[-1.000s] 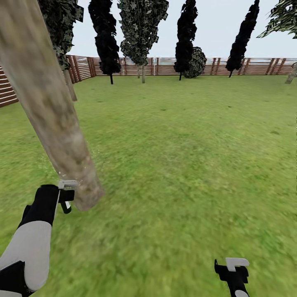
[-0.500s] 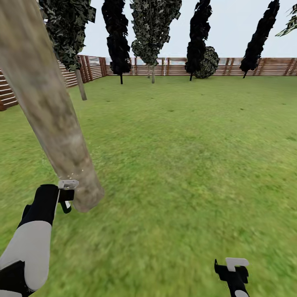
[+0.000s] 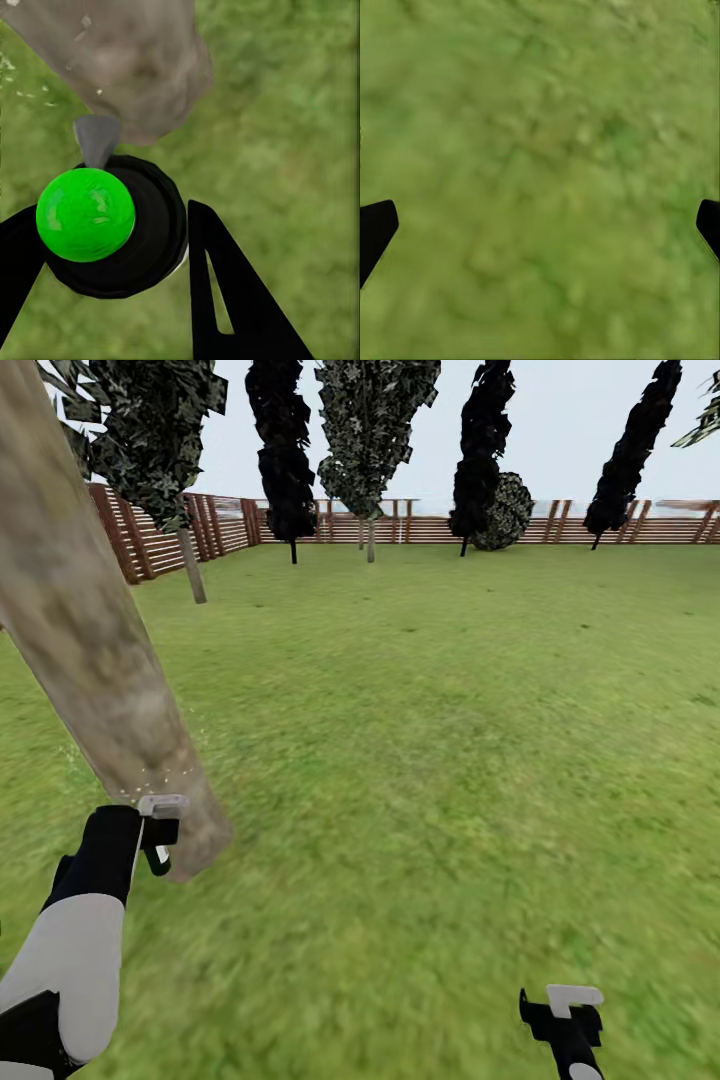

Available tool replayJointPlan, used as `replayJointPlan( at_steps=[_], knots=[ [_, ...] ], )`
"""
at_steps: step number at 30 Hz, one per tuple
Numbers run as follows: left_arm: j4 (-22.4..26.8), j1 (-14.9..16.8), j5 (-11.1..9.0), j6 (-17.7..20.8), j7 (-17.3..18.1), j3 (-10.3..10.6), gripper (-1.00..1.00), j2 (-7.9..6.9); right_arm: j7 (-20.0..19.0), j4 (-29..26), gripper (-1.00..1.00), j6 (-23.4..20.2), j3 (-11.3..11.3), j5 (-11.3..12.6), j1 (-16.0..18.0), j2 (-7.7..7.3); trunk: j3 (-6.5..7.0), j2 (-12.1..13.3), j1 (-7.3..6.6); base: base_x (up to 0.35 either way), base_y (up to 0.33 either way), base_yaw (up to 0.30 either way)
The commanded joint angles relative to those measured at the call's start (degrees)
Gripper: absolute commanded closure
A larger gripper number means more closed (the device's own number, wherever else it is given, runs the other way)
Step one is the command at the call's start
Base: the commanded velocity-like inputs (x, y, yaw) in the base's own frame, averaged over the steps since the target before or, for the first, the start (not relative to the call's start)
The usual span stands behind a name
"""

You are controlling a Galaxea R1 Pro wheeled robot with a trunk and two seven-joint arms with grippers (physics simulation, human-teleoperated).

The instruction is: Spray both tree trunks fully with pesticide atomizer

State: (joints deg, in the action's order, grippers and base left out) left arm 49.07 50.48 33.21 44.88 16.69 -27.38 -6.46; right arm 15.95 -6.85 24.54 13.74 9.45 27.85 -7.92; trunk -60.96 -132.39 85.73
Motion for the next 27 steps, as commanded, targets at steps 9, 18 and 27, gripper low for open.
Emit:
replayJointPlan(
  at_steps=[9,18,27],
  knots=[
    [0.06,-0.12,0.71,0.12,0.45,-0.11,1.00,0.04,0.13,-0.01,-1.00,0.16,0.50,0.57,0.01,0.01,-0.05,-0.02,0.01,0.214,-0.195,0.267],
    [0.05,-0.12,0.71,0.10,0.36,-0.06,1.00,0.04,0.13,-0.01,-1.00,0.16,0.50,0.57,0.01,0.01,-0.05,-0.02,0.01,0.094,-0.254,0.276],
    [-0.02,-0.21,0.76,0.03,0.34,-0.27,1.00,0.04,0.06,0.08,-1.00,0.16,0.50,0.48,0.01,-0.07,-0.05,-0.02,0.01,0.001,-0.271,0.072]
  ],
)
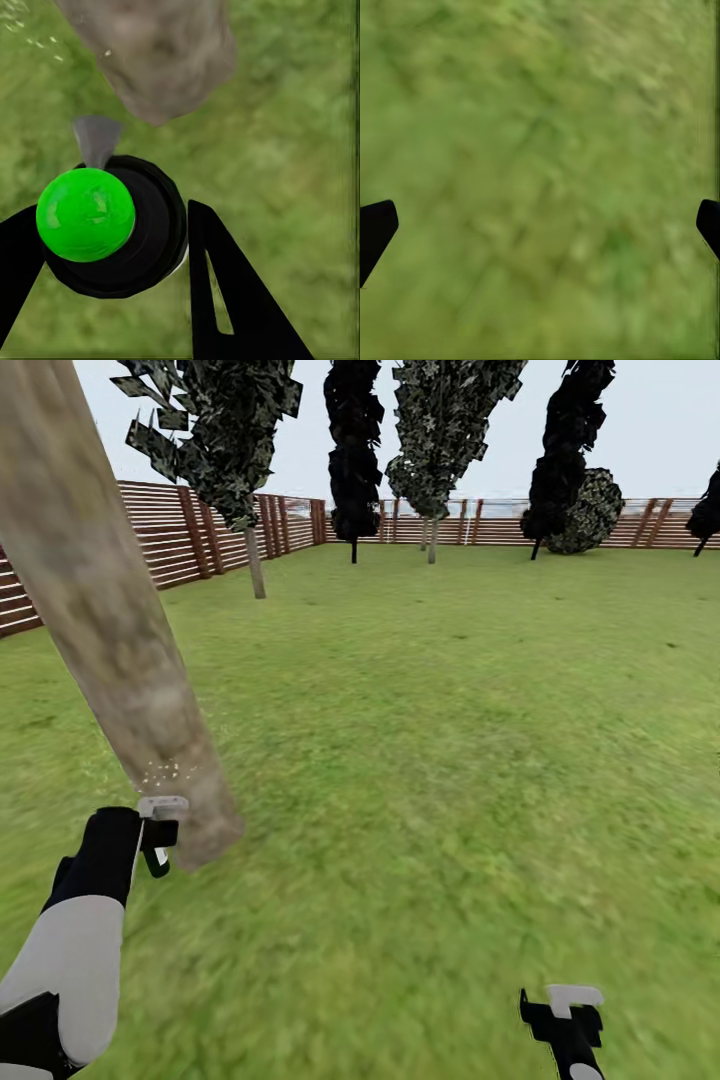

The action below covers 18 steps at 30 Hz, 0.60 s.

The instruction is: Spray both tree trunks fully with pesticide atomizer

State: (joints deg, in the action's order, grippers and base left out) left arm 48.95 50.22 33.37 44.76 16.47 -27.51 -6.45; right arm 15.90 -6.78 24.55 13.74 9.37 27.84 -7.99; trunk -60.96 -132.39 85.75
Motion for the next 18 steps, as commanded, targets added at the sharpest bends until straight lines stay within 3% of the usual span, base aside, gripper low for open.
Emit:
replayJointPlan(
  at_steps=[1,8,13,18],
  knots=[
    [0.11,0.05,0.63,0.15,0.52,-0.21,1.00,0.03,0.10,0.01,-1.00,0.15,0.50,0.56,0.02,-0.01,-0.05,-0.02,-0.01,0.070,-0.270,0.000],
    [0.17,0.27,0.65,0.15,-0.12,-0.02,1.00,0.19,0.11,-0.07,-1.00,0.15,0.50,0.56,0.02,0.05,-0.05,-0.02,-0.01,0.225,-0.193,0.003],
    [0.13,-0.05,0.65,0.13,-0.59,-0.11,1.00,0.09,0.14,-0.08,-1.00,0.15,0.50,0.56,0.02,0.07,-0.05,-0.02,-0.01,0.274,-0.168,0.223],
    [0.04,-2.70,0.00,-0.32,-8.97,-0.68,1.00,0.18,0.14,-0.05,-1.00,0.15,0.53,0.56,0.02,0.15,-0.05,-0.02,-0.01,0.154,-0.096,0.277]
  ],
)
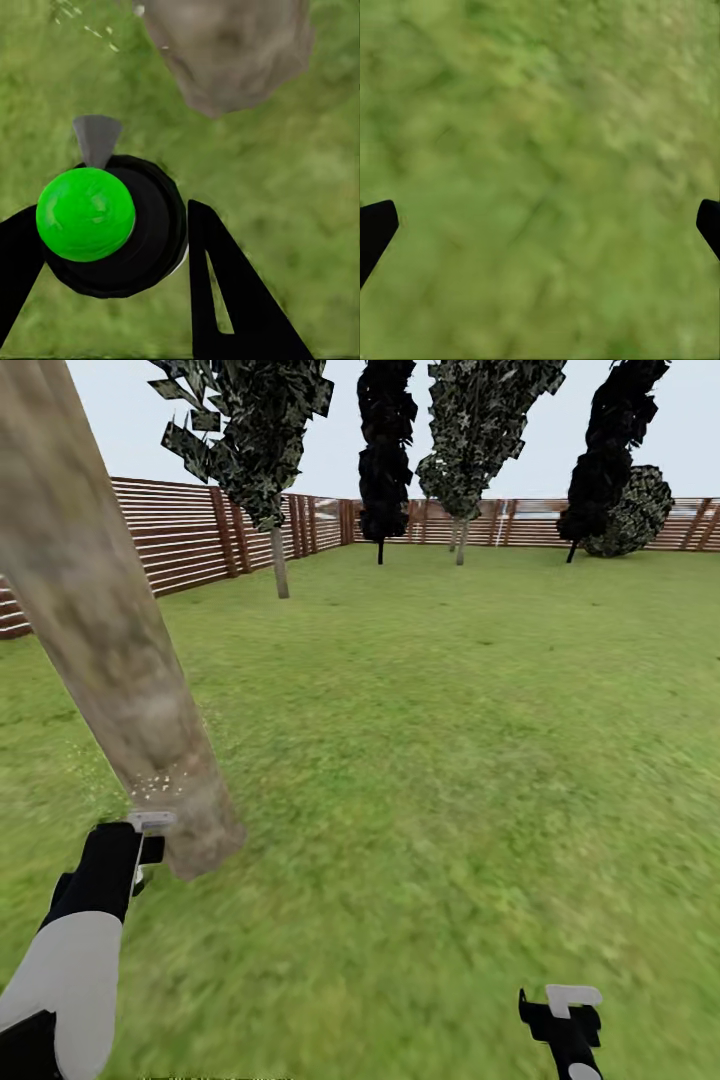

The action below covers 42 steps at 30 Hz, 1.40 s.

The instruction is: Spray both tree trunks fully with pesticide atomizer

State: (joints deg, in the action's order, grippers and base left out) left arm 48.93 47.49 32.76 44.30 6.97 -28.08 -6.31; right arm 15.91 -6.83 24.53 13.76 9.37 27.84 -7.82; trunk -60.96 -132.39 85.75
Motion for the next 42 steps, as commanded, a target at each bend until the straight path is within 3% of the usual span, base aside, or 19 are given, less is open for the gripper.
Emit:
replayJointPlan(
  at_steps=[1,6,19,21,25,30,42],
  knots=[
    [0.00,-0.13,0.54,0.11,0.30,-0.14,1.00,0.27,0.11,0.02,-1.00,0.17,0.53,0.56,0.02,-0.01,-0.04,-0.02,-0.01,0.013,-0.008,0.278],
    [-0.08,-0.38,-0.87,-0.14,0.03,-0.13,1.00,1.35,0.17,0.02,-1.00,0.17,0.56,0.56,0.02,0.07,-0.04,-0.02,-0.01,0.010,-0.003,0.278],
    [-1.03,-0.81,-0.96,-0.27,-0.03,-0.02,1.00,1.43,0.10,0.03,-1.00,0.17,0.48,0.56,0.02,0.05,-0.04,-0.02,-0.01,0.184,-0.179,0.198],
    [-1.45,-3.58,-1.15,-1.98,-0.01,0.10,1.00,1.59,0.11,0.06,-1.00,0.17,0.48,0.56,0.02,0.00,-0.04,-0.02,-0.01,0.018,-0.271,0.001],
    [-4.02,-4.21,-0.99,-5.57,-0.03,-0.58,1.00,1.40,0.10,0.06,-1.00,0.17,0.48,0.56,0.02,-0.02,-0.04,-0.02,-0.01,0.002,-0.272,0.000],
    [-4.10,-4.25,-1.03,-5.87,-0.05,-1.01,1.00,1.21,0.09,-0.01,-1.00,0.17,0.48,0.56,0.02,0.08,-0.04,-0.02,-0.01,0.077,-0.271,0.026],
    [-4.11,-4.25,-0.97,-5.96,-0.12,-1.10,1.00,1.04,0.09,-0.03,-1.00,0.17,0.49,0.56,0.02,0.17,-0.04,-0.02,-0.01,0.212,-0.210,0.266]
  ],
)
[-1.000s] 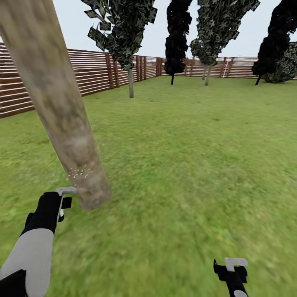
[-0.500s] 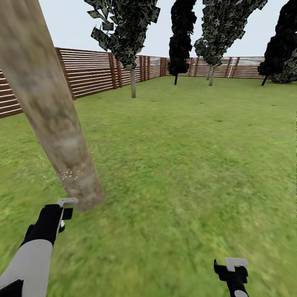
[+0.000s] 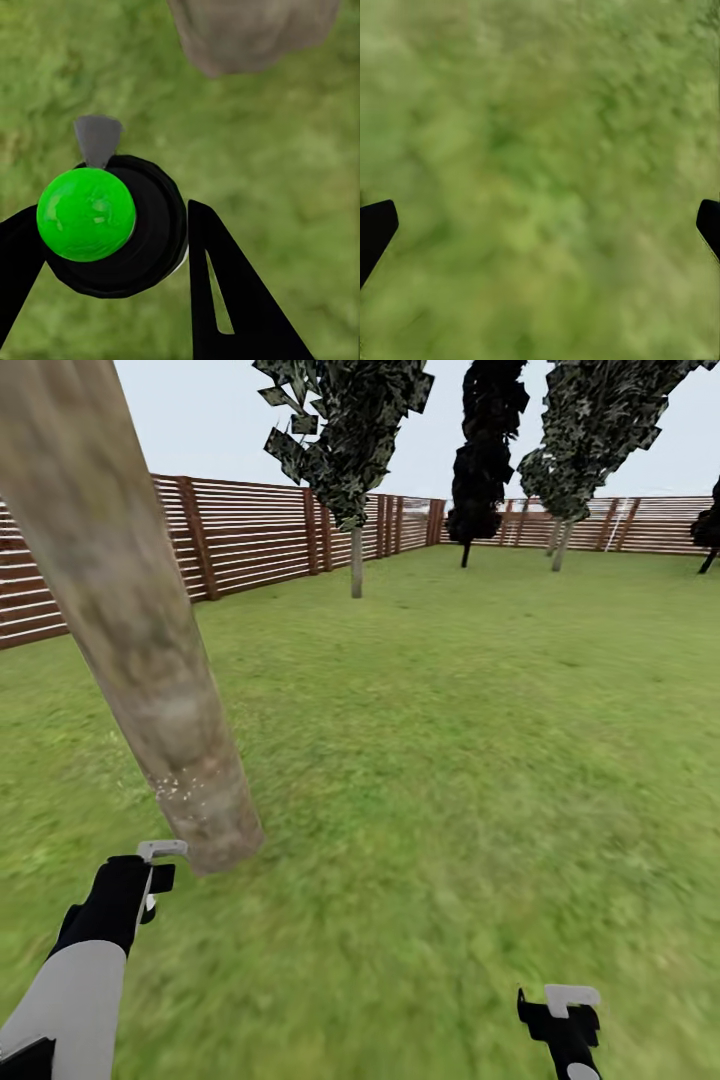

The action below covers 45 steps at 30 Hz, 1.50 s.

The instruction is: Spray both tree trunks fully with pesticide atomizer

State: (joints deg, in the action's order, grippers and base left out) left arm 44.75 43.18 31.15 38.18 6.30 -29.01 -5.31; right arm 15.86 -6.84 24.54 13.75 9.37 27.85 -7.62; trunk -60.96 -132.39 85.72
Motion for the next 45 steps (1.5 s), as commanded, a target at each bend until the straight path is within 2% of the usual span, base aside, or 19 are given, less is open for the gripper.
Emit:
replayJointPlan(
  at_steps=[1,8,17,34,45],
  knots=[
    [0.05,0.06,0.65,0.15,0.56,-0.17,1.00,0.04,0.13,-0.01,-1.00,0.16,0.50,0.57,0.01,-0.02,-0.05,-0.02,0.02,0.283,-0.139,0.278],
    [-0.01,0.06,0.41,0.14,0.60,-0.10,1.00,0.47,0.13,-0.01,-1.00,0.22,0.49,0.57,0.01,-0.02,-0.05,-0.02,0.02,0.235,-0.179,0.250],
    [-0.10,0.06,0.40,0.16,0.58,-0.16,1.00,0.50,0.13,0.06,-1.00,0.16,0.49,0.57,0.01,-0.29,-0.05,-0.02,0.02,0.038,-0.273,0.009],
    [-0.07,0.06,0.42,0.18,0.56,-0.17,1.00,0.48,0.13,-0.01,-1.00,0.16,0.49,0.57,0.01,-0.22,-0.05,-0.02,0.02,0.157,-0.243,0.003],
    [-0.10,0.06,0.40,0.19,0.56,-0.17,1.00,0.56,0.13,-0.01,-1.00,0.16,0.49,0.57,0.01,-0.12,-0.05,-0.02,0.02,0.124,-0.255,0.249]
  ],
)
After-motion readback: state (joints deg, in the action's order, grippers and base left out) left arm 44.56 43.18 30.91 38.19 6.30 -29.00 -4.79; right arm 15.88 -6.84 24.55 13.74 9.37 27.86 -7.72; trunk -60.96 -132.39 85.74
